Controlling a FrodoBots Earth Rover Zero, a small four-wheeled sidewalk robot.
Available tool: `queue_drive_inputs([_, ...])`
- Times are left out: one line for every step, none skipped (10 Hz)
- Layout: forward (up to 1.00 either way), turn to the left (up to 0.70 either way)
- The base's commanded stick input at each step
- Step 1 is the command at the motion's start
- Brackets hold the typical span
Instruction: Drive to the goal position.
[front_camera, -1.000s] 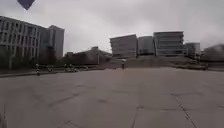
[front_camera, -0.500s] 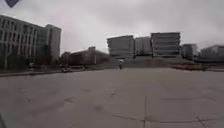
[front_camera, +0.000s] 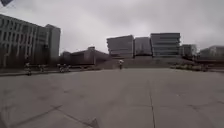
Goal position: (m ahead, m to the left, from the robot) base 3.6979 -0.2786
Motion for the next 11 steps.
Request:
queue_drive_inputs([0.7,0.0])
queue_drive_inputs([0.7,0.0])
queue_drive_inputs([0.7,0.0])
queue_drive_inputs([0.7,0.0])
queue_drive_inputs([0.7,0.0])
queue_drive_inputs([0.7,0.0])
queue_drive_inputs([0.7,0.0])
queue_drive_inputs([0.7,0.0])
queue_drive_inputs([0.7,0.0])
queue_drive_inputs([0.7,0.0])
queue_drive_inputs([0.7,0.0])
